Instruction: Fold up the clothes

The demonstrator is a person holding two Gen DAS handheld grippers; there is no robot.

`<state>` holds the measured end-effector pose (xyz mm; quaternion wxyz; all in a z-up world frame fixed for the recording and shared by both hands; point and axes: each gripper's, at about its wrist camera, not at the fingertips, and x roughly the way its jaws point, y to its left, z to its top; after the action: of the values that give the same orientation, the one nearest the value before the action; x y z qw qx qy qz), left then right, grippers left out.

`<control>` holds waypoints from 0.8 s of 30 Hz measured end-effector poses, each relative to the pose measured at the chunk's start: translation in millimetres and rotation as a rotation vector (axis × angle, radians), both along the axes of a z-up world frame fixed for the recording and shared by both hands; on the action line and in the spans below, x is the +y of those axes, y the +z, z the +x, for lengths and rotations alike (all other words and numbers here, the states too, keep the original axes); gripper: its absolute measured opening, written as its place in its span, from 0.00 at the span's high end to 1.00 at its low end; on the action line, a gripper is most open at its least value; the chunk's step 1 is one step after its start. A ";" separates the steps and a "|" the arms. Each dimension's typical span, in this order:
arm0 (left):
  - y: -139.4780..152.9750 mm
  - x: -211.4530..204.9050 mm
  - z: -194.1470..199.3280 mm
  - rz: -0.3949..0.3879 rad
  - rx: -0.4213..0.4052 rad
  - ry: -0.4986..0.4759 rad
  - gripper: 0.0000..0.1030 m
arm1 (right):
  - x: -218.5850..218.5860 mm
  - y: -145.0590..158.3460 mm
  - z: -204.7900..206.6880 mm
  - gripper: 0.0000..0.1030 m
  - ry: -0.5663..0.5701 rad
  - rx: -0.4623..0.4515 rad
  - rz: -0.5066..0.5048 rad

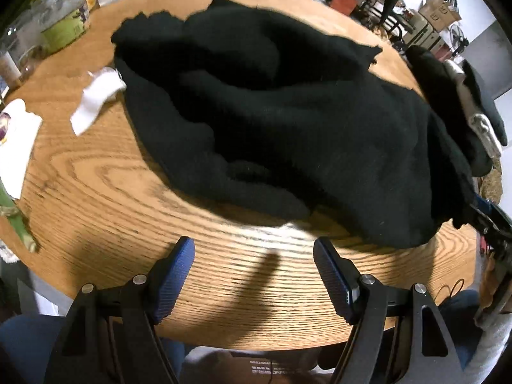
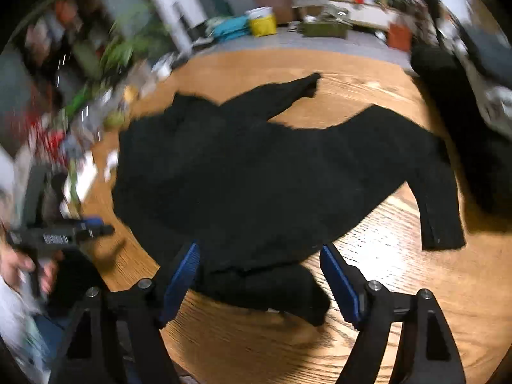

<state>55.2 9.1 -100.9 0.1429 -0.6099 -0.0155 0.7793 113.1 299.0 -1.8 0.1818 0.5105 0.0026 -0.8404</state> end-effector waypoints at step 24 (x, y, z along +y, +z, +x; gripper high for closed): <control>7.3 62.1 8.6 -0.028 0.072 -0.078 0.95 | 121.1 12.1 -31.4 0.28 -0.463 0.086 -0.366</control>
<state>63.7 71.1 -93.6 0.1651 -0.5836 0.0245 0.7947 81.7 420.1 10.4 0.0741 0.4201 -0.2575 -0.8670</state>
